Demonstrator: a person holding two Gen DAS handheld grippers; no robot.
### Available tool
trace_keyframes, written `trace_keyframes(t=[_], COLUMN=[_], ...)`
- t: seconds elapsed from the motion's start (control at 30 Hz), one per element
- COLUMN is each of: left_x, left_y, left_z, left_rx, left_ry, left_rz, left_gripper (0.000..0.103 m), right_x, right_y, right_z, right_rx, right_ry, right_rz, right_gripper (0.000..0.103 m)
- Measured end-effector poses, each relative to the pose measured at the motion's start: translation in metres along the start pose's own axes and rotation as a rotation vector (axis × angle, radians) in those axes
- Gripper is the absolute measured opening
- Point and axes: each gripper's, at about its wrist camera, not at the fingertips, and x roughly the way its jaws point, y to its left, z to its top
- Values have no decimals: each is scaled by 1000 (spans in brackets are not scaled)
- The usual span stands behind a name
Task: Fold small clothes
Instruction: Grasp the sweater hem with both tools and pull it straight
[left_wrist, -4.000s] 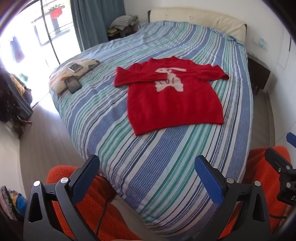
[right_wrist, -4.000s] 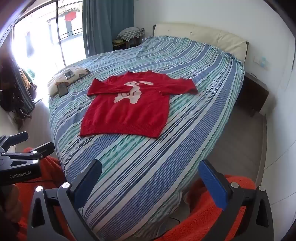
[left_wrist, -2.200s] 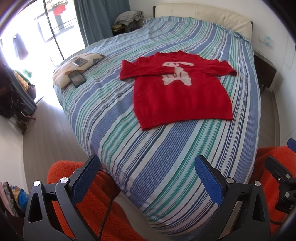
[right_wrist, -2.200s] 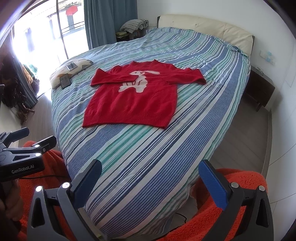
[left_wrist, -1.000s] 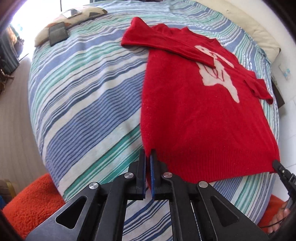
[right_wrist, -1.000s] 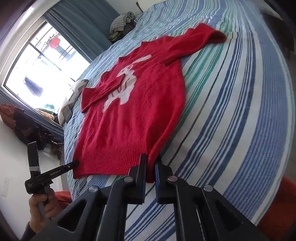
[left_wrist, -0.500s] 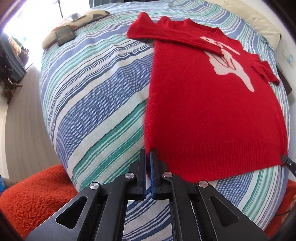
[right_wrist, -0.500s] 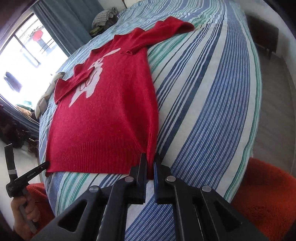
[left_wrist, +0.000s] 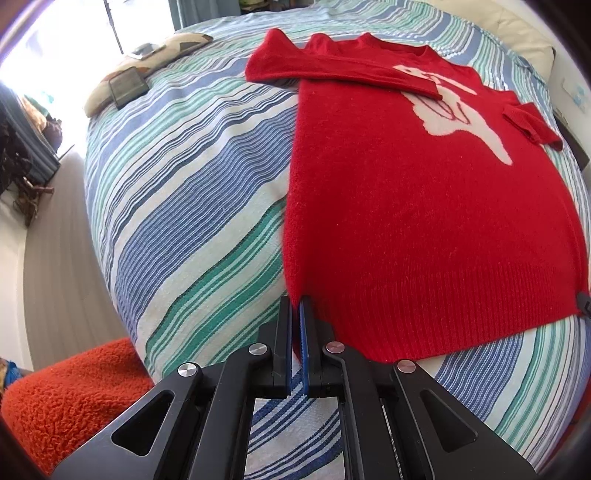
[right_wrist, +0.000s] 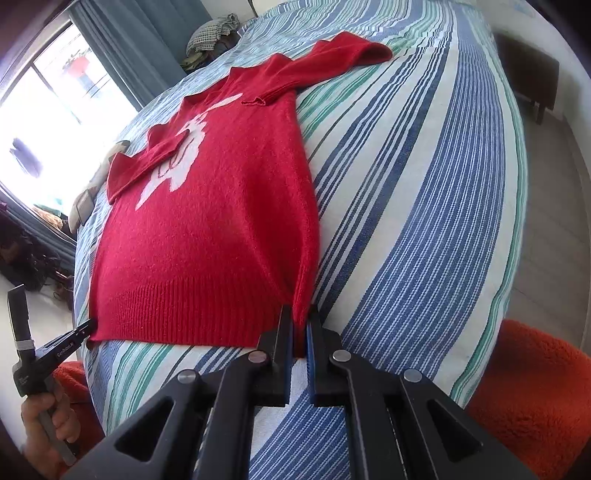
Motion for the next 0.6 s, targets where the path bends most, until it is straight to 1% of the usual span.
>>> trace_keyframes(t=[0.6], left_x=[-1], left_y=[-1], left_z=[-1], left_rx=[2], left_ry=[-9], left_rz=[-2], left_gripper=[4], right_x=[-2], right_y=[-4], right_z=[-3], right_rx=[6], right_ry=[-21], right_rz=[24], right_gripper=[5])
